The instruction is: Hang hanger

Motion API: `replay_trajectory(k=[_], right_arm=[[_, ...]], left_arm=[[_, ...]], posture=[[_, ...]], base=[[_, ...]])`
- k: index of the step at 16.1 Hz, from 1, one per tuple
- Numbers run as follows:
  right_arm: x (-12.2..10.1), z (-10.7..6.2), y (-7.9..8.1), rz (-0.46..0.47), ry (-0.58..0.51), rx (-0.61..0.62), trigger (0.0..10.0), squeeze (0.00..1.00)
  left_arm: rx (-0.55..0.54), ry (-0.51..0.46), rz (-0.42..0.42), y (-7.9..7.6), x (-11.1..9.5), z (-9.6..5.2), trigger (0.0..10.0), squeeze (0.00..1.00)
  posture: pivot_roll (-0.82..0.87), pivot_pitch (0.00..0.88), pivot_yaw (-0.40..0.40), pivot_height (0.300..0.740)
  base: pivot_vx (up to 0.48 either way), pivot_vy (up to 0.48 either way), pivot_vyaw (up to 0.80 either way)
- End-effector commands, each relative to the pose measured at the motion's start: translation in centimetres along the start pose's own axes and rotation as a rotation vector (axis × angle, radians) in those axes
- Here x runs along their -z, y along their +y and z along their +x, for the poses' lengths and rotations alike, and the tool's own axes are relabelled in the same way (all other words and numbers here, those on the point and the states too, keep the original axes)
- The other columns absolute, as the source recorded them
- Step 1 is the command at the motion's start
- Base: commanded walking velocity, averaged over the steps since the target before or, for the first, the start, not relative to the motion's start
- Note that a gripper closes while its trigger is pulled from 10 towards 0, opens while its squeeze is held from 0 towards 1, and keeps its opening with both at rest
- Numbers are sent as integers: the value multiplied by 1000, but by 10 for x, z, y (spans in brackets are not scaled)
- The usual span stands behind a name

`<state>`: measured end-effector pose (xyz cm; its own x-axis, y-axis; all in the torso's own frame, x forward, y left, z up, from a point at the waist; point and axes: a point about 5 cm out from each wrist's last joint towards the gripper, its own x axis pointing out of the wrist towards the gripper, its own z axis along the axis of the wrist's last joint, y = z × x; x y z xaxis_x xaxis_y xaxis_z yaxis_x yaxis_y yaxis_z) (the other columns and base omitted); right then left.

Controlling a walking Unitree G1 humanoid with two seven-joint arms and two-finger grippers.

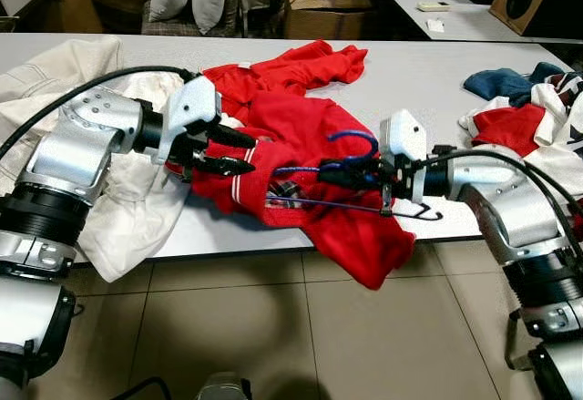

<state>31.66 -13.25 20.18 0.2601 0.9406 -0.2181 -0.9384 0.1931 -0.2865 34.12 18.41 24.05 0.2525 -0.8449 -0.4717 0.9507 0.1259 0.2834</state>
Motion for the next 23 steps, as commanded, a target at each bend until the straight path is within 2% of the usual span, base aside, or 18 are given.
replay_trajectory(k=[1,4,7,8,11,15,16,17,23], right_arm=[[-11,-6,-10,-41,-18,57,10000,0],[-9,-6,-12,-50,-8,79,10000,0],[-11,-6,-18,-57,-25,132,10000,0],[-13,-5,-19,-59,-35,134,10000,0],[-15,-4,-16,-62,-46,107,10000,0],[-16,-3,-13,-61,-58,75,10000,0],[-17,-3,-13,-62,-60,72,10000,0],[-17,-4,-13,-63,-59,73,10000,0],[-15,-8,-13,-54,-44,69,10000,0]], left_arm=[[44,-52,-6,-2,-6,5,10000,0],[64,-66,-39,-1,-8,2,10000,0],[106,-33,-43,-9,-2,8,10000,0],[54,-1,-19,-6,4,14,10000,0],[-57,45,31,4,10,16,10000,0],[-78,26,50,9,5,17,10000,0],[-69,5,54,11,1,18,3608,0],[-50,-11,50,10,0,19,0,0],[42,-38,3,5,1,20,0,0]], posture=[[107,0,-38,740],[103,0,-32,740],[100,0,-28,740],[101,0,-28,740],[103,0,-31,740],[98,0,-23,740],[94,0,-20,740],[92,0,-18,740],[87,0,-17,740]], base=[[0,0,0],[0,0,0],[0,0,0],[0,0,0],[0,0,0],[0,0,0],[0,0,0],[0,0,0],[0,0,0]])
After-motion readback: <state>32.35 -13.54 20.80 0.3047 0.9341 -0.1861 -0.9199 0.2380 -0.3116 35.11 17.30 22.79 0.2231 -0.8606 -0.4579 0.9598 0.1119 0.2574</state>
